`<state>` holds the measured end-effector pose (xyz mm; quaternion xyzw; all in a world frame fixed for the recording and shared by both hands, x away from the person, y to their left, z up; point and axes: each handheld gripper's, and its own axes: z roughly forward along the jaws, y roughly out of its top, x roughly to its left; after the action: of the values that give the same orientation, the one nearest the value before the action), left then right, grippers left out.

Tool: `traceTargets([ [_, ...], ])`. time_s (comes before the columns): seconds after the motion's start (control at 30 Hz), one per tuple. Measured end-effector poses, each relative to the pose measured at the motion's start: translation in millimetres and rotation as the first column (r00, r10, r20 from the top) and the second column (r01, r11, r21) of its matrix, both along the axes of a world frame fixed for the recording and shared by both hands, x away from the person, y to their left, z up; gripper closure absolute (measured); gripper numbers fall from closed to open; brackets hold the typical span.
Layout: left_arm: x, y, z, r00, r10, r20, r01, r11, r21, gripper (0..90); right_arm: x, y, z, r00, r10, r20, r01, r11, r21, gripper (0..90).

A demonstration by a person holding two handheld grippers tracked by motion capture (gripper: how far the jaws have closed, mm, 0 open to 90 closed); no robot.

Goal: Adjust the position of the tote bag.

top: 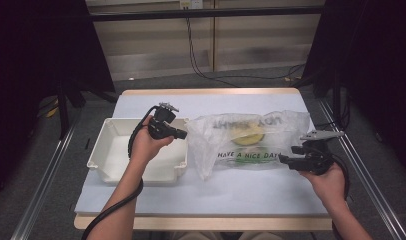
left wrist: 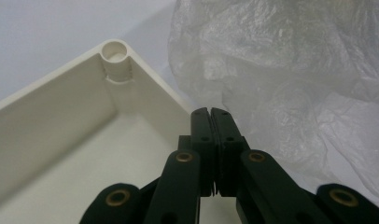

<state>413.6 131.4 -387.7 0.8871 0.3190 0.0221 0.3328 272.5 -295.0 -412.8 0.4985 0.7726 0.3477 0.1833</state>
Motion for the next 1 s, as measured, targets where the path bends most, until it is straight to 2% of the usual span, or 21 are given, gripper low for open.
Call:
traceTargets([
  [0.07, 0.2, -0.1, -0.1, 1.0000, -0.001, -0.002, 0.001, 1.0000, -0.002, 88.7, -0.8, -1.7, 1.2, 1.0000, -0.005, 0.001, 0.005, 1.000, 0.000, 40.3],
  [0.1, 0.0, -0.8, -0.1, 1.0000, 0.005, -0.005, -0.005, 1.0000, -0.004, 88.7, -1.2, -3.3, 1.9, 1.0000, -0.009, 0.000, 0.009, 1.000, 0.006, 45.4],
  [0.13, 0.2, -0.8, 0.0, 1.0000, 0.002, -0.003, -0.002, 1.0000, -0.003, 88.7, -1.7, -5.1, 2.6, 1.0000, 0.002, -0.002, -0.002, 1.000, 0.013, 54.5],
  [0.17, 0.2, -1.0, 1.1, 1.0000, -0.004, -0.004, 0.004, 1.0000, 0.008, 88.7, -3.7, -7.3, 3.4, 0.9998, 0.021, -0.001, -0.021, 0.999, 0.028, 74.3],
  [0.23, -0.1, -1.4, 1.4, 1.0000, -0.003, -0.006, 0.003, 1.0000, 0.006, 88.7, -4.0, -7.7, 3.6, 0.9997, 0.022, -0.003, -0.022, 0.999, 0.036, 77.1],
  [0.27, -0.8, -2.5, 1.1, 1.0000, 0.006, -0.006, -0.006, 1.0000, -0.001, 88.7, -5.1, -7.7, 4.7, 0.9998, 0.020, 0.000, -0.020, 0.999, 0.026, 86.0],
  [0.3, -0.7, -2.8, 1.7, 1.0000, -0.002, -0.003, 0.002, 1.0000, 0.009, 88.6, -5.0, -7.9, 5.3, 0.9998, 0.021, 0.003, -0.021, 0.999, 0.025, 89.9],
  [0.5, -0.2, -2.4, 2.9, 1.0000, 0.002, -0.009, -0.002, 0.9999, 0.011, 88.1, -2.4, -8.6, 6.7, 0.9999, 0.006, -0.008, -0.006, 0.999, 0.040, 90.0],
  [0.53, 0.2, -2.2, 3.3, 1.0000, 0.001, -0.005, -0.001, 1.0000, 0.009, 88.0, -2.2, -8.6, 7.7, 1.0000, 0.007, 0.004, -0.007, 0.999, 0.043, 86.8],
  [0.57, 0.5, -1.8, 3.9, 1.0000, -0.003, -0.003, 0.003, 0.9999, 0.012, 87.5, -2.2, -8.2, 9.1, 0.9999, -0.007, 0.015, 0.006, 0.999, 0.037, 69.4],
  [0.6, 0.5, -1.7, 4.6, 1.0000, 0.000, -0.002, 0.000, 0.9999, 0.013, 87.2, -1.1, -7.7, 9.8, 0.9995, -0.029, 0.013, 0.029, 0.999, 0.027, 59.3],
  [0.7, 0.3, -1.1, 6.6, 1.0000, -0.001, 0.000, 0.001, 0.9999, 0.013, 86.9, -1.0, -8.2, 10.5, 0.9999, -0.012, 0.003, 0.012, 0.999, 0.039, 61.1],
  [0.77, -0.5, -1.3, 8.7, 1.0000, 0.009, 0.002, -0.009, 1.0000, 0.000, 86.7, -3.0, -8.3, 11.2, 0.9999, -0.014, -0.004, 0.014, 0.999, 0.032, 58.0],
  [0.83, -0.6, -0.5, 10.5, 1.0000, 0.005, 0.005, -0.005, 1.0000, 0.000, 86.3, -5.2, -8.6, 11.6, 1.0000, -0.008, -0.006, 0.008, 0.999, 0.048, 58.2],
  [0.9, -1.5, -0.6, 12.3, 0.9998, 0.016, 0.008, -0.016, 0.9999, -0.006, 86.2, -7.6, -6.7, 12.3, 1.0000, -0.004, 0.004, 0.004, 0.999, 0.044, 57.3],
  [0.93, -1.0, 0.5, 14.1, 1.0000, -0.002, 0.008, 0.002, 0.9999, 0.011, 86.2, -9.3, -4.8, 13.6, 0.9998, -0.005, 0.021, 0.005, 0.999, 0.033, 55.9],
  [1.0, -1.3, 0.5, 16.1, 1.0000, -0.006, 0.007, 0.006, 0.9999, 0.014, 85.5, -10.4, 2.2, 15.6, 0.9997, 0.010, 0.025, -0.011, 0.999, 0.048, 55.2],
])
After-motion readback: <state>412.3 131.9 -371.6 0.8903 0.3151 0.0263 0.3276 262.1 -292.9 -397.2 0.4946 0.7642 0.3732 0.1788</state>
